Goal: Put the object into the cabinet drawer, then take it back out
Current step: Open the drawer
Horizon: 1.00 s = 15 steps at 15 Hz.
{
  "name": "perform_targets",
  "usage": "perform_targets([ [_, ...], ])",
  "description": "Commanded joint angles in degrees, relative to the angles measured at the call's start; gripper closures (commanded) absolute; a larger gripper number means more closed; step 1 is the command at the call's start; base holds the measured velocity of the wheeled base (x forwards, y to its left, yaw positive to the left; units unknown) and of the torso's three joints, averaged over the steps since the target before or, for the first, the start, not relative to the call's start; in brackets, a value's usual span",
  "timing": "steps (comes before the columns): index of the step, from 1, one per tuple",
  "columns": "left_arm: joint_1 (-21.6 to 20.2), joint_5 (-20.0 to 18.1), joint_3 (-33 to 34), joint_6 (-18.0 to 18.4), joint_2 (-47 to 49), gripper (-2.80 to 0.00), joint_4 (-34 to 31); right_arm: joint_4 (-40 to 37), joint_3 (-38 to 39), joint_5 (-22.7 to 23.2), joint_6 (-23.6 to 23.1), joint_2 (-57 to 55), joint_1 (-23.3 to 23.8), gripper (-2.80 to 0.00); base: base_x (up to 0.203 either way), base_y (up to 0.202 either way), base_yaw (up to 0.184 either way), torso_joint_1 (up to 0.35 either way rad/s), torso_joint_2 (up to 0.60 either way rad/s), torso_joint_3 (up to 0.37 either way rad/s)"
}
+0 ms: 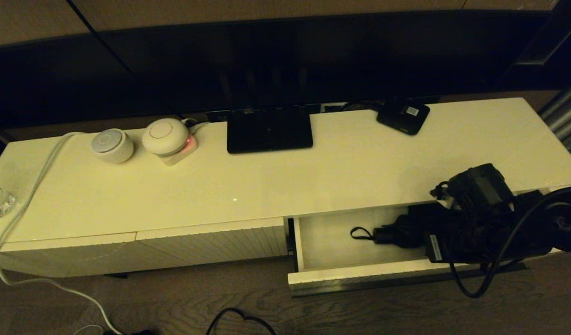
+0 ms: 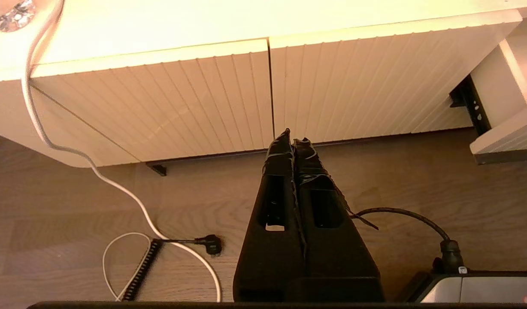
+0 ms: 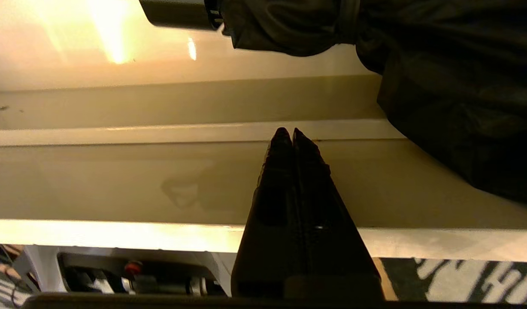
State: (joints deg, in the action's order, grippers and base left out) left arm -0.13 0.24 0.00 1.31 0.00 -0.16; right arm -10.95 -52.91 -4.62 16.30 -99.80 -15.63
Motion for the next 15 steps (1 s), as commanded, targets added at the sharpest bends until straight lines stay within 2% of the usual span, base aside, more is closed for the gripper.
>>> perform_targets([
  [1,-0.04,0.02,0.18,0.01,0.00,0.00,-0.02,-3.65,-0.38,-0.01,0.06,-0.22,-0.27,0.00,0.000,0.000,0.000,0.000,0.00,0.000],
  [3,-0.04,0.02,0.18,0.01,0.00,0.00,-0.02,-7.76,-0.92,-0.04,-0.14,-0.38,-0.39,0.00,0.000,0.000,0.000,0.000,0.00,0.000],
  [6,-0.04,0.02,0.18,0.01,0.00,0.00,-0.02,-12.27,0.36,0.13,-3.67,-0.56,-0.63,0.00,0.000,0.000,0.000,0.000,0.00,0.000],
  [10,-0.04,0.02,0.18,0.01,0.00,0.00,-0.02,-12.36,4.73,0.77,-3.91,-0.93,-2.03,0.00,0.000,0.000,0.000,0.000,0.00,0.000],
  [15,-0.04,0.02,0.18,0.01,0.00,0.00,-0.02,-12.77,6.54,0.52,-3.82,-0.93,-3.44,0.00,0.000,0.000,0.000,0.000,0.00,0.000],
])
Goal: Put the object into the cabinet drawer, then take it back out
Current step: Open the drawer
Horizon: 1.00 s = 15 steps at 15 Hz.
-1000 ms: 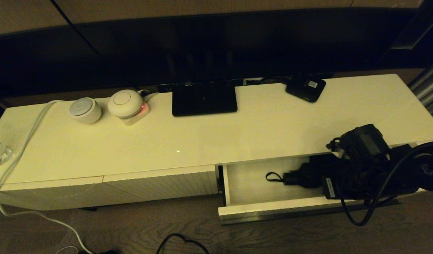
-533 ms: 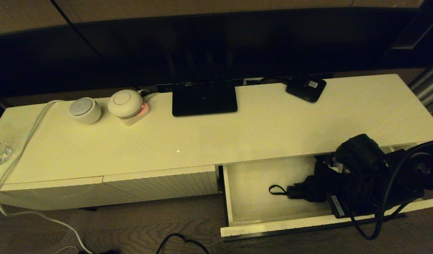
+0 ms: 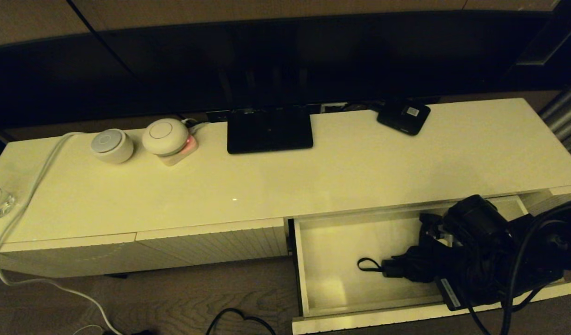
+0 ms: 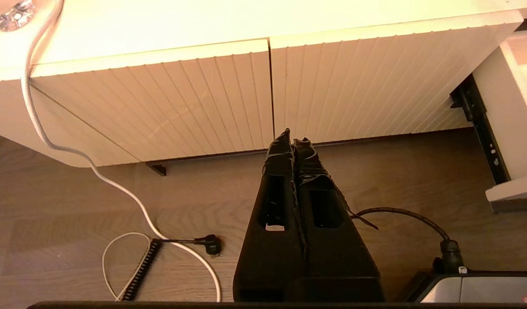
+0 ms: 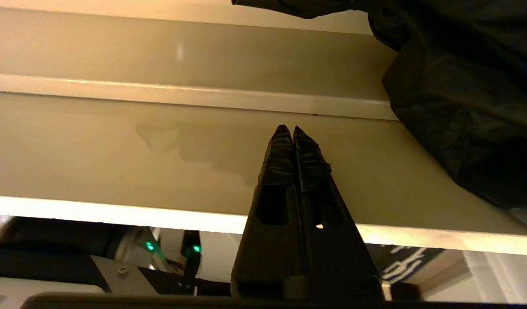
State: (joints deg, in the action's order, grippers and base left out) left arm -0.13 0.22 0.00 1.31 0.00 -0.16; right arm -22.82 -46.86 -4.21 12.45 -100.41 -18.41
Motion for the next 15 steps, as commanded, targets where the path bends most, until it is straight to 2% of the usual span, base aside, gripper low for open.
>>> perform_targets([
  [1,-0.04,0.04,0.18,0.01,0.00,0.00,-0.02,-0.95,1.14,-0.03,0.07,-0.55,-0.66,0.00,0.000,0.000,0.000,0.000,0.00,0.000],
  [3,-0.04,0.04,0.18,0.01,0.00,0.00,-0.02,-0.04,1.68,-0.19,0.21,-0.10,-0.66,0.00,0.000,0.000,0.000,0.000,0.00,0.000],
  [5,-0.04,0.04,0.18,0.01,0.00,0.00,-0.02,4.37,1.19,-0.28,0.76,0.59,-0.22,0.00,0.000,0.000,0.000,0.000,0.00,0.000],
  [7,-0.04,0.04,0.18,0.01,0.00,0.00,-0.02,9.47,1.39,-1.45,0.49,1.91,2.26,0.00,0.000,0.000,0.000,0.000,0.00,0.000],
  [9,-0.04,0.04,0.18,0.01,0.00,0.00,-0.02,10.59,0.60,-2.33,-1.37,4.19,4.10,0.00,0.000,0.000,0.000,0.000,0.00,0.000],
  [12,-0.04,0.04,0.18,0.01,0.00,0.00,-0.02,9.93,3.10,-2.62,-12.26,7.35,5.16,0.00,0.000,0.000,0.000,0.000,0.00,0.000],
  [15,-0.04,0.04,0.18,0.01,0.00,0.00,-0.02,9.89,4.22,-3.51,-31.71,10.12,7.40,0.00,0.000,0.000,0.000,0.000,0.00,0.000],
])
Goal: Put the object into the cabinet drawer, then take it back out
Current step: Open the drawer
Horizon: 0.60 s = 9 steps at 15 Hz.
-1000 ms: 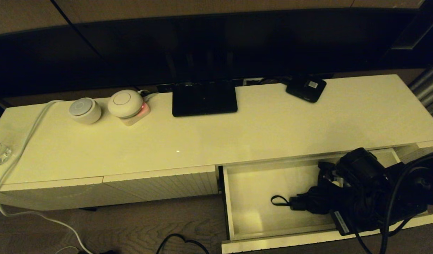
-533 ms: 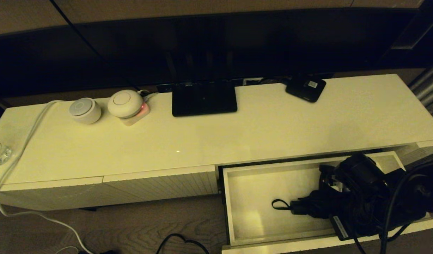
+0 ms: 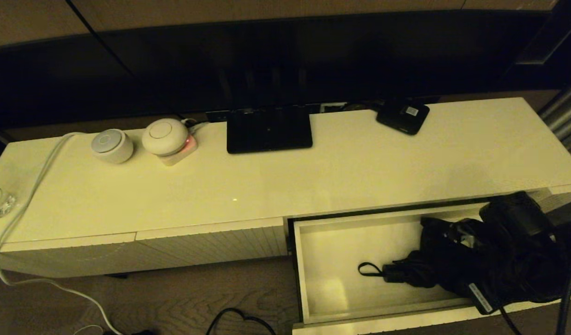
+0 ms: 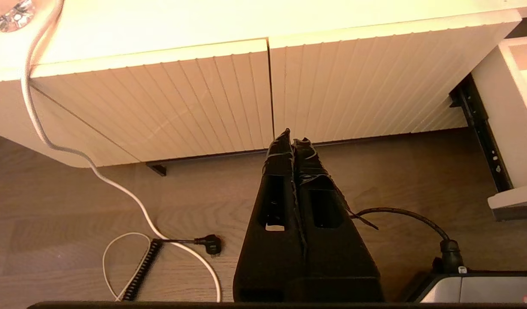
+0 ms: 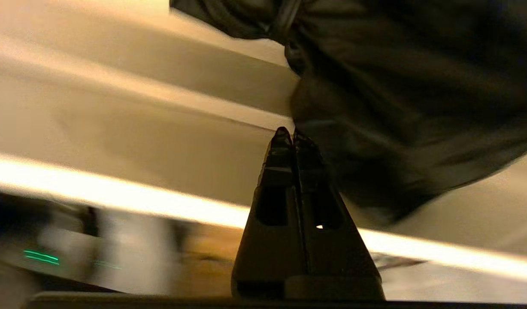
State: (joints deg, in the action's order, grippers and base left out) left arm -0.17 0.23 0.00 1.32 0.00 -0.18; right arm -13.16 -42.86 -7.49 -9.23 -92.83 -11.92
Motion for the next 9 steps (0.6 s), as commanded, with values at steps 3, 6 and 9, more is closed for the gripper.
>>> perform_targets([
  [3,0.00,0.03,0.18,0.00,0.00,0.00,0.01,0.84,0.68,-2.15,-31.16,5.24,2.27,0.00,0.000,0.000,0.000,0.000,0.00,0.000],
  [6,0.00,0.03,0.18,0.00,0.00,0.00,0.01,3.78,2.10,-0.32,-46.71,6.60,2.50,0.00,0.000,0.000,0.000,0.000,0.00,0.000],
  [9,0.00,0.03,0.18,0.00,0.00,0.00,0.01,6.39,3.57,0.63,-63.58,7.64,2.74,0.00,0.000,0.000,0.000,0.000,0.00,0.000],
])
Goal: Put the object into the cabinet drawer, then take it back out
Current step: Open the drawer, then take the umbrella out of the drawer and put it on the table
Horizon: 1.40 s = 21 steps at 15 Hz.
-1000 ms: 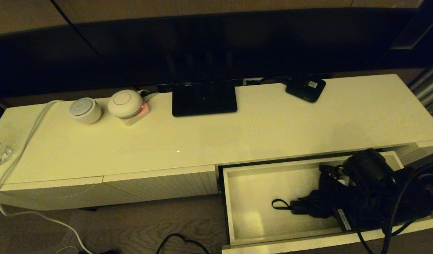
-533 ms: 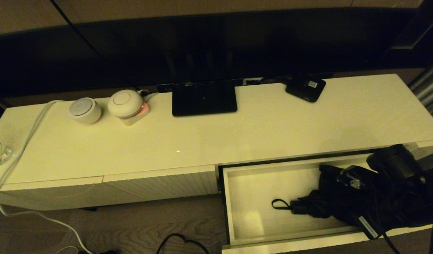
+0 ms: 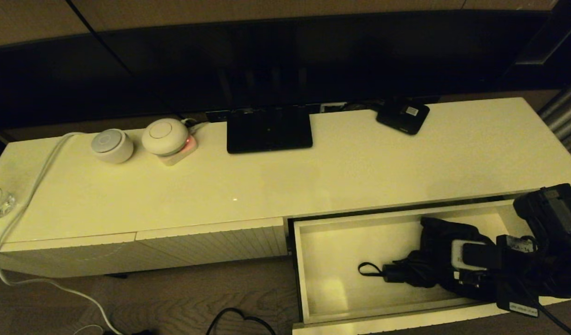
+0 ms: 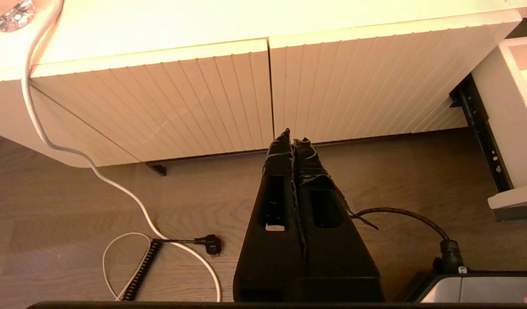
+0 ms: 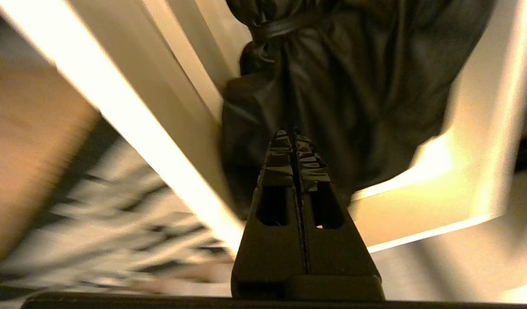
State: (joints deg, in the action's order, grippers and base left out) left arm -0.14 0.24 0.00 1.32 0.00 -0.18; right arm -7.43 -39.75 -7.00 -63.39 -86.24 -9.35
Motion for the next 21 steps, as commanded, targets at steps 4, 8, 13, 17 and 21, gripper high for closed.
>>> perform_targets([
  [4,-0.04,0.02,0.18,0.00,0.00,0.00,0.01,0.91,0.19,3.90,-20.91,-1.17,2.58,0.00,0.000,0.000,0.000,0.000,0.00,0.000],
  [8,-0.04,0.02,0.18,0.00,0.00,0.00,0.01,0.88,-0.97,6.11,-24.80,-2.31,3.28,-2.80,0.000,0.000,0.000,0.000,0.00,0.000],
  [13,-0.04,0.02,0.18,0.00,0.00,0.00,0.01,0.84,-4.19,7.24,-31.79,-4.04,4.97,-2.80,0.000,0.000,0.000,0.000,0.00,0.000],
  [17,-0.04,0.02,0.18,0.00,0.00,0.00,0.01,0.84,-7.98,7.64,-38.79,-6.94,8.58,-2.80,0.000,0.000,0.000,0.000,0.00,0.000],
  [21,-0.04,0.02,0.18,0.00,0.00,0.00,0.01,-5.52,-12.87,7.52,-38.86,-10.70,9.79,-2.80,0.000,0.000,0.000,0.000,0.00,0.000],
])
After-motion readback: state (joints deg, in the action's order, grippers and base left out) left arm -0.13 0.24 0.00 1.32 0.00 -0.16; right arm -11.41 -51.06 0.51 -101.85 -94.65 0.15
